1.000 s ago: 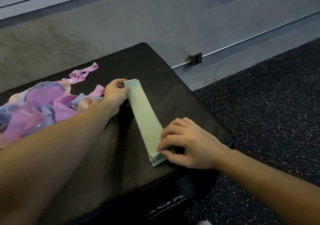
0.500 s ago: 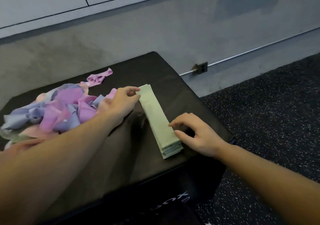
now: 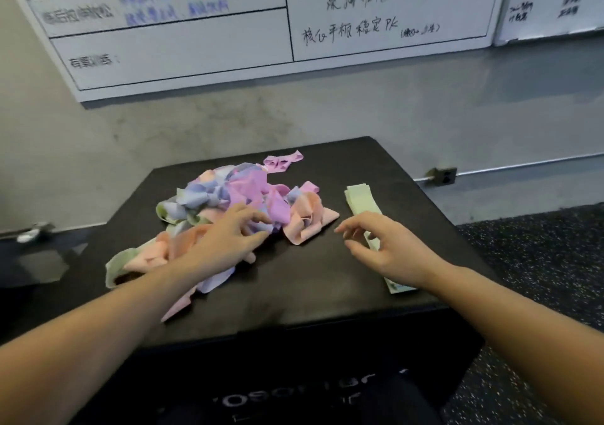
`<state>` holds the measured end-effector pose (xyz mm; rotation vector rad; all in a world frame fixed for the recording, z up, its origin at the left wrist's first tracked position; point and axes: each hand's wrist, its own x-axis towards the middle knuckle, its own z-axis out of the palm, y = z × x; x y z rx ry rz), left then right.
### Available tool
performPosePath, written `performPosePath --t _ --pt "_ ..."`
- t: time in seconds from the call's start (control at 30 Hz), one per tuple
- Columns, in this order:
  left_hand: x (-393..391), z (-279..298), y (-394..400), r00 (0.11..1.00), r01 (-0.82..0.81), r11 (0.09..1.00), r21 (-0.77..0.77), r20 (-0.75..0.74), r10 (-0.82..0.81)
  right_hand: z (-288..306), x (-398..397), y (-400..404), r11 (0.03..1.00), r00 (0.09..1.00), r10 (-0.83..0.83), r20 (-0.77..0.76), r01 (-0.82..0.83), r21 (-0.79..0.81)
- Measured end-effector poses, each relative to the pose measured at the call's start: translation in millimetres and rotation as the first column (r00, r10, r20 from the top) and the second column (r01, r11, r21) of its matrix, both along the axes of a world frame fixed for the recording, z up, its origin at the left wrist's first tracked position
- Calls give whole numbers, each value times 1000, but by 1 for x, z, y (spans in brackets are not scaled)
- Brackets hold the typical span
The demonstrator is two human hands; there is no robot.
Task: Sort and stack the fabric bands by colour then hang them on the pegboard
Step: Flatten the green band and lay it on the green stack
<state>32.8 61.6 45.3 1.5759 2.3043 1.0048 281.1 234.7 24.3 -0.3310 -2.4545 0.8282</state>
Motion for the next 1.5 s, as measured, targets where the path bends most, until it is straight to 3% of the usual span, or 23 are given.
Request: performPosePath --t 0.2,0.27,0.4,0.5,0.73,0.93,1.1,1.3,1.43,1.5 --pt "-19 9 -94 997 29 999 20 -78 -28 22 -56 -53 993 990 113 88 -110 -32" --pt "-30 -1 -120 997 -67 996 67 -31 69 23 -76 -70 989 980 145 133 -142 -31" --pt "-77 -39 -160 971 -237 971 -20 35 238 20 -114 -103 979 962 201 185 -201 -19" --pt "-97 -58 -180 936 -351 936 32 51 349 15 -146 -124 966 937 253 241 -260 -1" --pt "-142 -109 -206 762 -637 770 39 186 621 -10 -231 -160 930 915 297 275 -342 136" --pt "-175 -119 -202 737 -674 723 151 204 645 -18 -308 -189 836 872 373 316 -464 294" --pt "-183 -125 -202 663 -742 639 203 356 658 -20 -374 -202 724 814 221 537 -506 468" --pt "-184 -129 -204 674 -731 633 253 406 617 -27 -421 -209 773 668 135 732 -533 344" --pt "-184 -133 -205 701 -710 622 328 404 587 -16 -413 -215 648 709 126 694 -588 484" --pt "-184 -135 -205 712 -697 628 346 438 549 -13 -400 -216 670 729 187 658 -585 458"
